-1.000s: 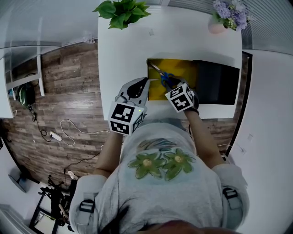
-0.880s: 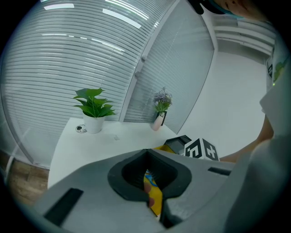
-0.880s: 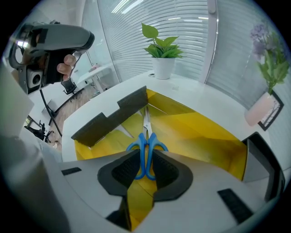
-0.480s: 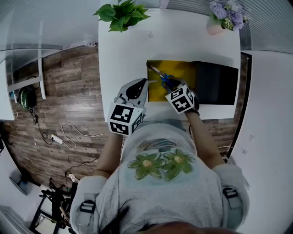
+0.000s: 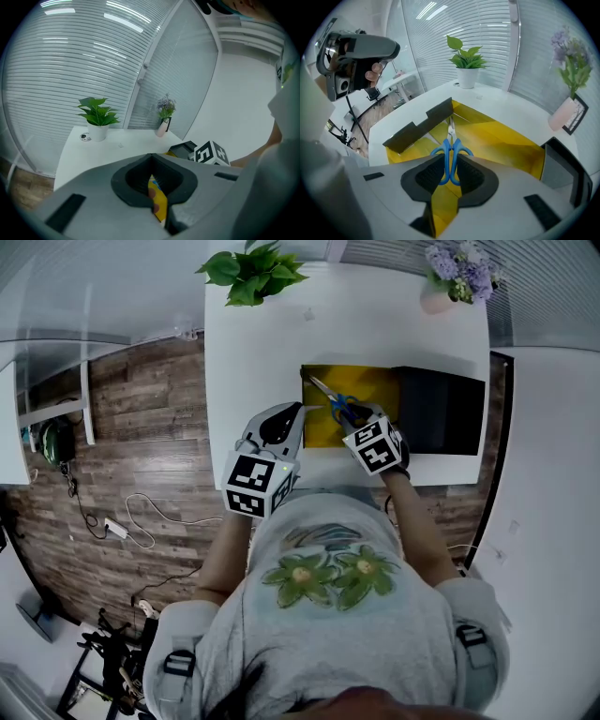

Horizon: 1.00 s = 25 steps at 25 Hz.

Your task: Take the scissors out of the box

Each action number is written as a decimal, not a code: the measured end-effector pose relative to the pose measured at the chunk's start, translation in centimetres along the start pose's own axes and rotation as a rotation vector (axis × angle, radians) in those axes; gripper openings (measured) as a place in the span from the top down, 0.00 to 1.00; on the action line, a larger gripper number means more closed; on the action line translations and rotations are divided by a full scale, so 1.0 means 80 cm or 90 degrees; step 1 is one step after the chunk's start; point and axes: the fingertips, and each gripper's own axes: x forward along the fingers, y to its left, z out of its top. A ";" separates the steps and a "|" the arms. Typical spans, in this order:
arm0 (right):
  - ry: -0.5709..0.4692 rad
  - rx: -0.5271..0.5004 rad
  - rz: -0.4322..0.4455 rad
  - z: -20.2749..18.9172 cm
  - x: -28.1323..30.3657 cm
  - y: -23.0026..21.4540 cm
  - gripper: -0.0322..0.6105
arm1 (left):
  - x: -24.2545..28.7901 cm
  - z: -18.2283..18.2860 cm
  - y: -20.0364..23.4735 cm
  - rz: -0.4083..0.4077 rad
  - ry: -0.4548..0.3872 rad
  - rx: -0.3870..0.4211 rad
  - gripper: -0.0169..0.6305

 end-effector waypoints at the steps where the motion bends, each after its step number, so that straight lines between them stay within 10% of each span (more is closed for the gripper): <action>1: -0.001 -0.001 0.000 0.000 -0.002 0.000 0.83 | -0.001 0.000 -0.001 0.001 -0.001 0.001 0.98; 25: -0.050 0.008 -0.006 0.014 -0.038 0.003 0.83 | -0.025 0.007 -0.009 0.013 -0.017 0.032 0.98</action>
